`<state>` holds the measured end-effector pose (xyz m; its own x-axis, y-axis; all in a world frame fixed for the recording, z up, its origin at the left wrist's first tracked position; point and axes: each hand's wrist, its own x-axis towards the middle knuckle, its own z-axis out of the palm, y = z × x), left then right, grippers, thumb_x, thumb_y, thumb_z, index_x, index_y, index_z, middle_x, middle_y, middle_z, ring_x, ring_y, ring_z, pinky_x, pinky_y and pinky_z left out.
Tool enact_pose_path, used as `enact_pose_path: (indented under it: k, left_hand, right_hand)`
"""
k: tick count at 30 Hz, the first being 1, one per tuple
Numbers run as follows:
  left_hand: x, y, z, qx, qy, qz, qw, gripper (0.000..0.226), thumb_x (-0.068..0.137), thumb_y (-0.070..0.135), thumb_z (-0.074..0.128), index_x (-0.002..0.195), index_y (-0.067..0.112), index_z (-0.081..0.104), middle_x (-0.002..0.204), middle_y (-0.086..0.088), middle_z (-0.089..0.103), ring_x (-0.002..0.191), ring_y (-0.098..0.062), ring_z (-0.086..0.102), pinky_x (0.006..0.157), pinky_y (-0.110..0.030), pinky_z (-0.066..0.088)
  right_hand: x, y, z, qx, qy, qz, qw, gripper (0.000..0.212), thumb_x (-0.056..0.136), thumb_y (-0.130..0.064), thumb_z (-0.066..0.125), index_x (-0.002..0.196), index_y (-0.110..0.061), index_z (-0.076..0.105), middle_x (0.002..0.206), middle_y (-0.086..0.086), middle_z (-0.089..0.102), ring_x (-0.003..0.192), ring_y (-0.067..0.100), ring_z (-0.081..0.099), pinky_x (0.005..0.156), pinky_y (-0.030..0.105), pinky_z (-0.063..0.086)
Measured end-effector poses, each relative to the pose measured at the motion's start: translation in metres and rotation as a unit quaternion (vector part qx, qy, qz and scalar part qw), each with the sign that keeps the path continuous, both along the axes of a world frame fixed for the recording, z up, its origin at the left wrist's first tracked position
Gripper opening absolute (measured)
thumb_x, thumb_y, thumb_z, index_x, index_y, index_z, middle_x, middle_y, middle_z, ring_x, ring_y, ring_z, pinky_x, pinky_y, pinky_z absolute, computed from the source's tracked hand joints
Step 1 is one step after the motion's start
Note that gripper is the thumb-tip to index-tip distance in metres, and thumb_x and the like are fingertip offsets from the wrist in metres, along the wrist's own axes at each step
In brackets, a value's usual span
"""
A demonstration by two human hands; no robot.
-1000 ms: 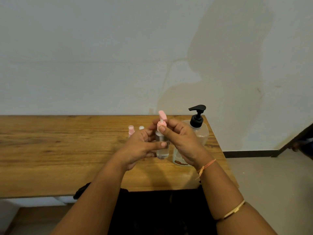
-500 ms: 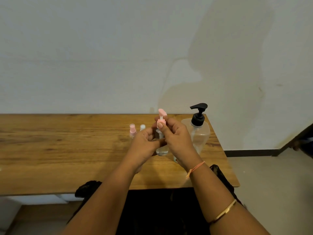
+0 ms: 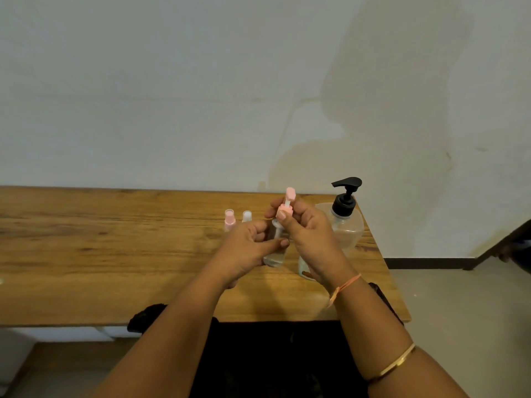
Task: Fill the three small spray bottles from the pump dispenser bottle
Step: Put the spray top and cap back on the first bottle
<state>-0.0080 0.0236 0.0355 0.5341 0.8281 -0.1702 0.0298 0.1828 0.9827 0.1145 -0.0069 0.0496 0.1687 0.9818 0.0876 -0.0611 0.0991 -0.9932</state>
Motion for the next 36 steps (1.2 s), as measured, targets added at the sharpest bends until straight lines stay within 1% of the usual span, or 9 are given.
enact_pose_path:
  k: [6,10,14,16,19,24,28,31,36]
  left_hand:
    - [0.008,0.0,-0.006,0.05,0.048,0.052,0.996,0.019,0.082,0.007,0.067,0.099,0.014,0.066,0.095,-0.004,0.073,0.091,-0.013,0.068,0.075,-0.023,0.053]
    - [-0.006,0.007,0.0,-0.012,0.059,0.01,0.998,0.024,0.08,0.005,0.068,0.101,0.017,0.066,0.096,-0.001,0.073,0.09,-0.013,0.068,0.078,-0.029,0.054]
    - [-0.016,0.014,0.004,-0.071,0.028,-0.057,0.995,0.037,0.076,0.009,0.069,0.112,0.014,0.063,0.108,-0.007,0.07,0.101,-0.021,0.066,0.089,-0.042,0.053]
    - [-0.014,0.013,0.002,-0.065,0.03,-0.055,0.996,0.041,0.073,0.013,0.07,0.114,0.014,0.063,0.106,-0.005,0.071,0.1,-0.02,0.066,0.087,-0.043,0.054]
    - [-0.008,0.009,-0.002,-0.047,0.031,-0.026,0.998,0.032,0.079,0.01,0.068,0.11,0.013,0.063,0.1,-0.004,0.073,0.095,-0.018,0.068,0.081,-0.04,0.056]
    - [0.004,0.003,-0.008,0.007,0.055,0.025,0.998,0.022,0.086,0.008,0.063,0.107,0.009,0.064,0.1,-0.009,0.071,0.093,-0.02,0.068,0.08,-0.036,0.056]
    - [0.008,0.001,-0.012,0.057,0.099,0.057,0.992,0.019,0.087,0.008,0.061,0.105,0.011,0.064,0.096,-0.007,0.071,0.091,-0.021,0.067,0.079,-0.036,0.056]
    - [0.01,0.0,-0.012,0.064,0.1,0.075,0.99,0.018,0.087,0.007,0.061,0.104,0.013,0.064,0.096,-0.005,0.071,0.085,-0.015,0.065,0.068,-0.026,0.05]
    - [0.007,0.005,-0.009,0.048,0.099,0.091,0.99,0.027,0.082,0.007,0.068,0.105,0.02,0.063,0.103,0.001,0.07,0.098,-0.01,0.064,0.086,-0.029,0.052]
  right_hand:
    - [-0.011,0.005,-0.004,-0.008,-0.07,-0.093,0.993,0.019,0.092,-0.005,0.052,0.091,-0.022,0.06,0.086,-0.005,0.065,0.084,0.004,0.061,0.079,0.025,0.05]
    - [-0.004,0.003,-0.005,-0.03,0.017,0.002,0.999,0.018,0.092,-0.003,0.052,0.1,-0.014,0.062,0.093,-0.001,0.069,0.092,0.009,0.064,0.077,0.02,0.053]
    - [0.006,0.002,-0.005,-0.028,0.049,0.09,0.994,0.02,0.092,-0.009,0.052,0.106,-0.018,0.064,0.112,0.007,0.067,0.113,0.024,0.059,0.096,0.037,0.047]
    - [0.006,0.002,-0.004,-0.02,0.037,0.083,0.996,0.019,0.093,-0.008,0.05,0.106,-0.015,0.063,0.104,0.004,0.069,0.103,0.016,0.063,0.091,0.03,0.05]
    - [-0.001,0.003,-0.002,-0.022,0.008,0.025,0.999,0.018,0.095,-0.005,0.047,0.104,-0.013,0.061,0.086,-0.004,0.067,0.081,-0.001,0.064,0.072,0.015,0.051]
    - [-0.014,0.009,-0.01,-0.015,-0.101,-0.083,0.991,0.024,0.095,-0.01,0.049,0.086,-0.03,0.058,0.086,-0.004,0.065,0.093,0.018,0.063,0.087,0.039,0.051]
    - [-0.018,0.01,-0.012,-0.016,-0.122,-0.12,0.985,0.027,0.094,-0.01,0.049,0.081,-0.033,0.057,0.083,-0.006,0.064,0.091,0.02,0.062,0.088,0.042,0.051]
    - [-0.021,0.011,-0.013,-0.015,-0.115,-0.127,0.985,0.028,0.094,-0.01,0.05,0.081,-0.033,0.057,0.086,-0.003,0.065,0.093,0.021,0.063,0.089,0.045,0.051]
    - [-0.017,0.011,-0.012,-0.027,-0.083,-0.091,0.992,0.021,0.093,-0.013,0.052,0.09,-0.033,0.058,0.1,0.004,0.068,0.099,0.021,0.064,0.089,0.049,0.051]
